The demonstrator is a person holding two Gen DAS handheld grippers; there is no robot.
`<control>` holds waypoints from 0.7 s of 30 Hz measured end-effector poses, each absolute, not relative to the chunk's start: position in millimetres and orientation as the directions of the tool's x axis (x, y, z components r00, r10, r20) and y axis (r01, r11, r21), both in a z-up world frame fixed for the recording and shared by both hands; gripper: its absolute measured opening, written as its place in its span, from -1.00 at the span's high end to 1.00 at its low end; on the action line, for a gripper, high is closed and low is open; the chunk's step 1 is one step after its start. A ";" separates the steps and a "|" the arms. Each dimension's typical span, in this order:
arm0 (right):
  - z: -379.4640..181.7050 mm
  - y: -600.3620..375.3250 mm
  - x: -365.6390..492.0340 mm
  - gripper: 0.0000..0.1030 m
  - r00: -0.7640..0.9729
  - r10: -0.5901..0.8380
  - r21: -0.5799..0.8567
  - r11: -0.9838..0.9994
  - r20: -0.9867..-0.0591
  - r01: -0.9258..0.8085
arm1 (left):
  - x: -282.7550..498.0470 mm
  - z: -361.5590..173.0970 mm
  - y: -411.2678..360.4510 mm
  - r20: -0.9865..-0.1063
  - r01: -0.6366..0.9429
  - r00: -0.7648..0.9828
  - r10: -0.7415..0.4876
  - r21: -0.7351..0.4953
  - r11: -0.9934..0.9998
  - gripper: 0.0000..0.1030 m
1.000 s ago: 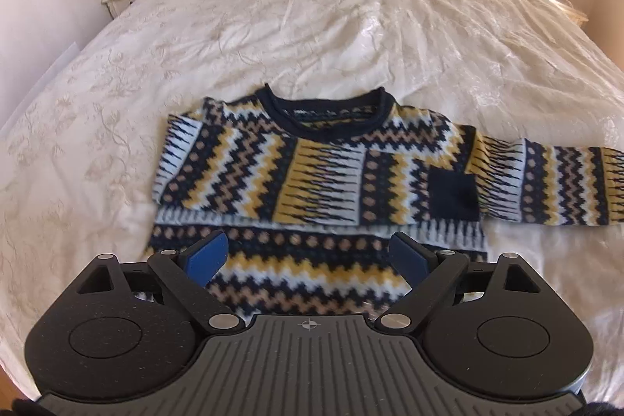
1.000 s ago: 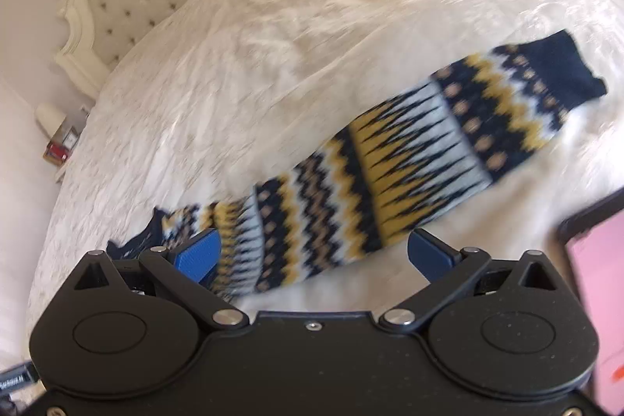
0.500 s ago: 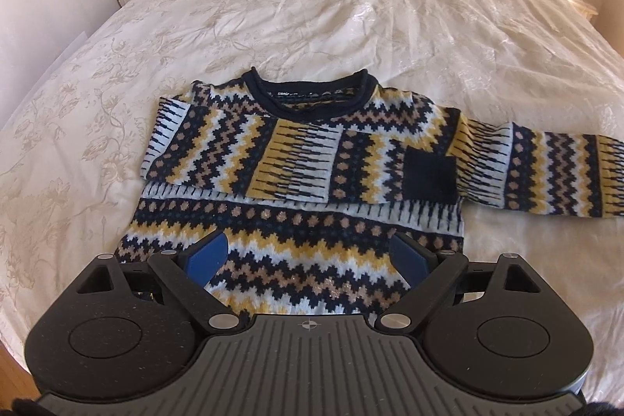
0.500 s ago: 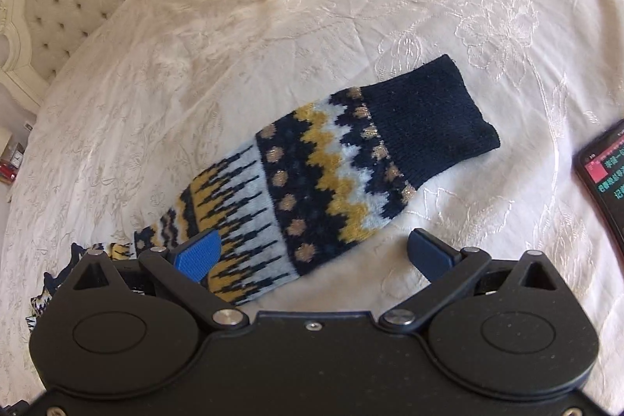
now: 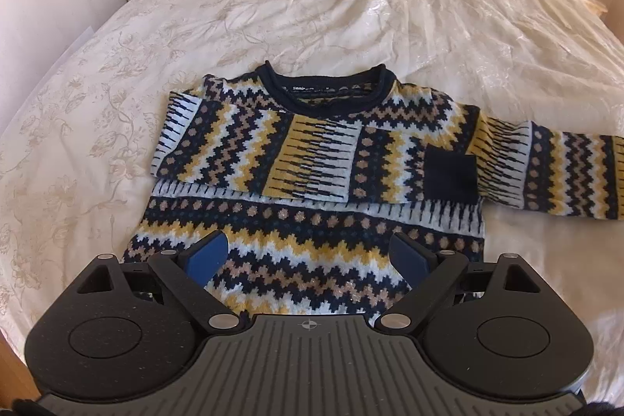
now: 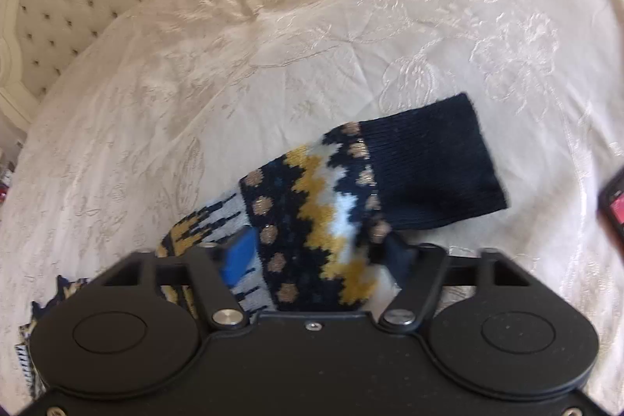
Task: Fold small clothes
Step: 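Grasp the other navy sleeve cuff with the right tool and lift it, then fold the held sleeve across the sweater body with the right tool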
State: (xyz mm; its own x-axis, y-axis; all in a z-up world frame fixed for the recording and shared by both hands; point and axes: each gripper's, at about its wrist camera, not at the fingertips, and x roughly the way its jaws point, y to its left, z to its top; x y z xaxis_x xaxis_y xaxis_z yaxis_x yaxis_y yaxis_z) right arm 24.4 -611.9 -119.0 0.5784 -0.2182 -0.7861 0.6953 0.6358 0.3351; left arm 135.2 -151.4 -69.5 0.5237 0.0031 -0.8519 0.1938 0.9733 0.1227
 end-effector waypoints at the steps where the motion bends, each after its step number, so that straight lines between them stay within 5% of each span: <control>1: -117.2 -611.0 23.6 0.57 0.580 -0.220 0.337 0.634 -0.784 0.696 | 136.2 -70.8 -150.0 -0.853 0.202 0.522 -0.003 0.120 0.972 -0.75; 11: -58.9 -541.6 49.1 0.62 0.648 -0.246 0.286 0.746 -0.721 0.601 | 158.7 -72.9 -113.2 -0.855 0.265 0.513 -0.073 0.077 0.961 -0.75; 21: -20.2 -414.4 124.4 0.62 0.748 -0.051 0.356 0.857 -0.662 0.374 | 198.1 -72.8 -53.1 -0.847 0.253 0.524 -0.087 0.057 0.966 -0.75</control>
State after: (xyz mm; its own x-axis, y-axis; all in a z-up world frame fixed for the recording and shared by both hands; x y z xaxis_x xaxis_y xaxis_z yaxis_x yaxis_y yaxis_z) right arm 124.4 -414.4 -20.2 0.7475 -0.0511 -0.6623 0.3737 0.8566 0.3558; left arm 198.1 -53.1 -72.8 0.5237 -0.0871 -0.8474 0.2532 0.9657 0.0572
